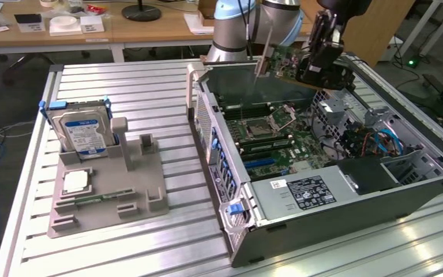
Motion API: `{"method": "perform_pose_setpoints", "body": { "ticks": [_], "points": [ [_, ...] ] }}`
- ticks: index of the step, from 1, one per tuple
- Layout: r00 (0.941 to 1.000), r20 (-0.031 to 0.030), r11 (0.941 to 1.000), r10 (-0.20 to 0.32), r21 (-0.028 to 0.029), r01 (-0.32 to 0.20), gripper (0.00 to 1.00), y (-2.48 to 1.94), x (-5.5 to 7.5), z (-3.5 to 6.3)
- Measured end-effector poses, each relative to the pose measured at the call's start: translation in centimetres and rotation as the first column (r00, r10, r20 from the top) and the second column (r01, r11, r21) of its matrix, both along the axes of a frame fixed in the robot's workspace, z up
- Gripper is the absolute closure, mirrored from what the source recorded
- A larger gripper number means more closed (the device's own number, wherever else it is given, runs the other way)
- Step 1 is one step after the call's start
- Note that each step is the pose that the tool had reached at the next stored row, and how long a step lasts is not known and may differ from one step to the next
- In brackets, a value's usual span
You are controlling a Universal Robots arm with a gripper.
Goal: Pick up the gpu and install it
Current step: 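Insert the gpu into the slot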
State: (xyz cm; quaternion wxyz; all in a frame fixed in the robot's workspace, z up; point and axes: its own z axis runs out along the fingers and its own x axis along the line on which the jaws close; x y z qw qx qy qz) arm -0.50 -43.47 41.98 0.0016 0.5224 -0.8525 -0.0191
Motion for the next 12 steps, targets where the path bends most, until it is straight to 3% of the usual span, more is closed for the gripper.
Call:
{"method": "perform_pose_setpoints", "body": {
  "ticks": [7, 10, 12],
  "points": [
    [0.9931, 0.0007, 0.9931, 0.117, 0.0000, -0.117, 0.72, 0.00, 0.00, -0.01],
    [0.9875, 0.0069, 0.9875, 0.158, -0.0010, -0.158, 0.72, 0.00, 0.00, -0.04],
    [0.9831, 0.0159, 0.9832, 0.183, -0.0024, -0.183, 0.72, 0.00, 0.00, -0.06]
  ]
}}
